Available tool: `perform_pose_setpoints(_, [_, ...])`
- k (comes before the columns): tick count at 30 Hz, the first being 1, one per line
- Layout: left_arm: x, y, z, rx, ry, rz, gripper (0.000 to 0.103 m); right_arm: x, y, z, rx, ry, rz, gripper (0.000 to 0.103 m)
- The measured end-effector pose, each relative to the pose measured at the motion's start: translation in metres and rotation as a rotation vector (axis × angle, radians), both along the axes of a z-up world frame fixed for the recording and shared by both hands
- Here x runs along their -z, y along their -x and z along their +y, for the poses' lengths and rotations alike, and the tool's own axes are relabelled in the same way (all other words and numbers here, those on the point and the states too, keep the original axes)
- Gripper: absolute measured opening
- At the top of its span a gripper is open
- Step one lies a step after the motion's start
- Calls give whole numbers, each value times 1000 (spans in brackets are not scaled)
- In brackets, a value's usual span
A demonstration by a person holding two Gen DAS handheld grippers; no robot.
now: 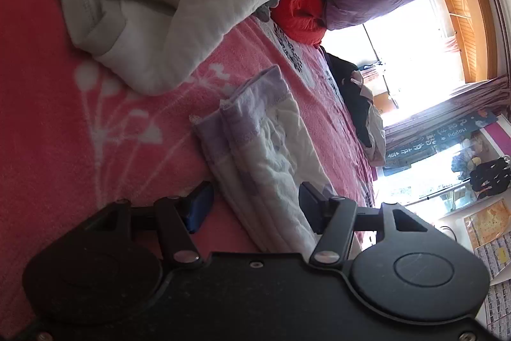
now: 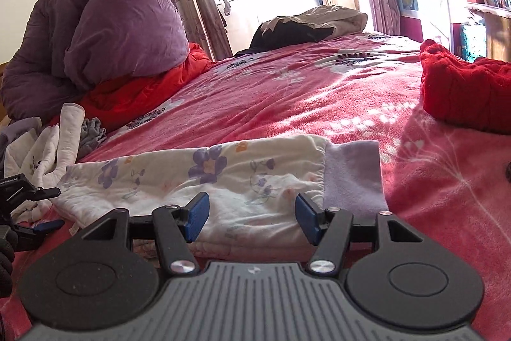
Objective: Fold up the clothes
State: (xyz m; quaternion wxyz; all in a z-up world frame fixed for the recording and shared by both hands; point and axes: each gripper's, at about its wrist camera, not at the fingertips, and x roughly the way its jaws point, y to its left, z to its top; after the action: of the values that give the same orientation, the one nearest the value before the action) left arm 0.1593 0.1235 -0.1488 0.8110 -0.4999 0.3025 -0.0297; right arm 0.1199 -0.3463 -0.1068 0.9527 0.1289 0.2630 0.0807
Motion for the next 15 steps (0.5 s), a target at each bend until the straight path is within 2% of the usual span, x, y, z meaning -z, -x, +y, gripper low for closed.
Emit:
perform_pose_setpoints(6, [5, -5, 2, -11, -20, -29, 57, 7, -12, 5, -2, 26, -3, 60])
perform_pose_setpoints(7, [5, -6, 2, -12, -29, -32, 54, 9, -15, 6, -3, 32, 0, 60])
perform_pose_setpoints(11, [6, -9, -4, 9, -95, -56, 28, 13, -19, 12, -10, 71, 4, 60])
perform_pose_setpoints(15, [-14, -5, -8, 20, -138, -106, 20, 13, -19, 16, -17, 105, 1, 61])
